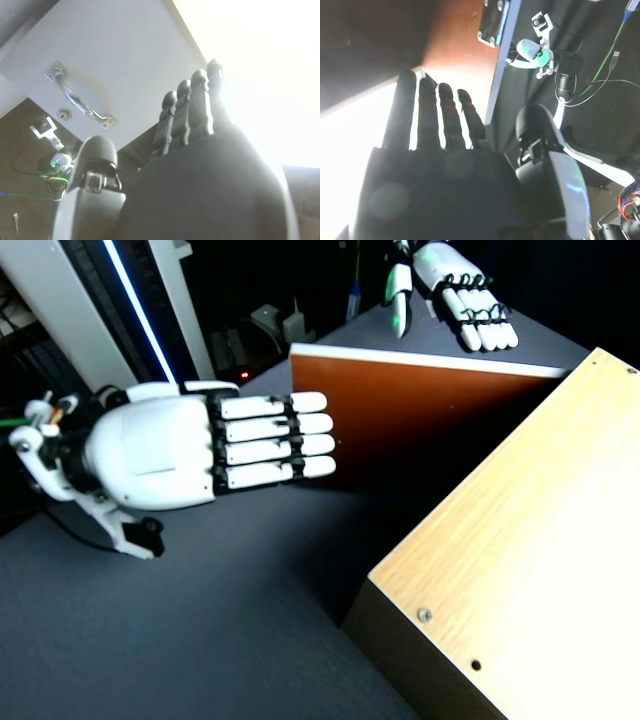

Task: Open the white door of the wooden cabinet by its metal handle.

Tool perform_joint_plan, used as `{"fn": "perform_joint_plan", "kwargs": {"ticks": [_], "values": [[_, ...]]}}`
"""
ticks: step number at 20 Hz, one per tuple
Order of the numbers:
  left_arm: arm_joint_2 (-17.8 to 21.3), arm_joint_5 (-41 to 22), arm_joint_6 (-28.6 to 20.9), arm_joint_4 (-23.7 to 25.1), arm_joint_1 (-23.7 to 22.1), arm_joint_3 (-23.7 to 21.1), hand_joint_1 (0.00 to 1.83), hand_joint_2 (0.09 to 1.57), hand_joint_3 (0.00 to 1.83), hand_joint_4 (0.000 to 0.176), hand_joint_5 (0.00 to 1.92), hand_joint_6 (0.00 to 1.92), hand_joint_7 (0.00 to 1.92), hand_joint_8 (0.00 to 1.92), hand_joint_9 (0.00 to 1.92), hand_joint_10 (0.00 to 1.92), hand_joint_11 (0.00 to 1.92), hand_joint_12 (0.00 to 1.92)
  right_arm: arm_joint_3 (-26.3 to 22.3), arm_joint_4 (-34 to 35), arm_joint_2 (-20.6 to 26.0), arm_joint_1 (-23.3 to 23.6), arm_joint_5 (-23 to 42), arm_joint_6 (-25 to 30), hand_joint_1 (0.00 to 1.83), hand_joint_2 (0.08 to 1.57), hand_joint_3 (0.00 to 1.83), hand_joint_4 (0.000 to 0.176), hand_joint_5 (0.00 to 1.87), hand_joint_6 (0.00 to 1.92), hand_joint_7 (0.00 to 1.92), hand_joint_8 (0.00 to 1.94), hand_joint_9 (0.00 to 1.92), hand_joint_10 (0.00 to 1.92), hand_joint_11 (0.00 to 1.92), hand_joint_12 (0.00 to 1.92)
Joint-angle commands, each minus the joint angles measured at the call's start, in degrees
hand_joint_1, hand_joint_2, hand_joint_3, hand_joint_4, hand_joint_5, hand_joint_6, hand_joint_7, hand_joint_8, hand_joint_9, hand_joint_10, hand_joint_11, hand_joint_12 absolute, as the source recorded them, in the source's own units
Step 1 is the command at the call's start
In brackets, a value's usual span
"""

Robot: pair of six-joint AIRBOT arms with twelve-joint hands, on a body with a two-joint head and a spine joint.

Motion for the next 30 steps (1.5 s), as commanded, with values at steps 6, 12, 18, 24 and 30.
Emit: {"fn": "perform_joint_plan", "kwargs": {"ticks": [6,12,18,24,30], "values": [[0.4,-7.2,-0.2,-1.2,-0.3,0.3,0.01,1.44,0.00,0.000,0.04,0.00,0.02,0.00,0.01,0.00,0.02,0.02,0.4,-0.3,-2.2,0.9,6.7,1.4,0.15,1.43,0.00,0.000,0.00,0.00,0.00,0.00,0.00,0.00,0.01,0.00],[0.4,-7.1,-0.1,-1.5,-0.2,0.3,0.00,1.30,0.00,0.000,0.04,0.00,0.04,0.00,0.04,0.00,0.04,0.09,0.9,-1.9,-4.5,1.3,6.7,2.5,0.05,1.45,0.00,0.000,0.00,0.00,0.00,0.00,0.00,0.00,0.00,0.00],[0.6,-6.8,0.0,-1.8,0.0,0.3,0.09,1.45,0.03,0.000,0.05,0.00,0.02,0.00,0.02,0.00,0.00,0.22,1.3,-4.2,-6.8,3.2,6.3,3.5,0.10,1.45,0.00,0.000,0.00,0.00,0.00,0.00,0.00,0.00,0.00,0.00],[0.7,-6.7,0.1,-2.1,0.0,0.5,0.28,1.52,0.03,0.000,0.15,0.01,0.12,0.01,0.09,0.01,0.00,0.47,2.7,-8.1,-10.1,5.7,5.4,6.3,0.26,1.45,0.00,0.000,0.00,0.00,0.00,0.00,0.00,0.00,0.00,0.00],[0.6,-6.6,0.2,-2.1,-0.1,0.7,0.31,1.46,0.00,0.000,0.19,0.01,0.16,0.01,0.12,0.01,0.00,0.39,3.5,-10.8,-13.3,7.9,4.7,7.3,0.41,1.41,0.00,0.000,0.00,0.00,0.00,0.00,0.00,0.00,0.00,0.00]]}}
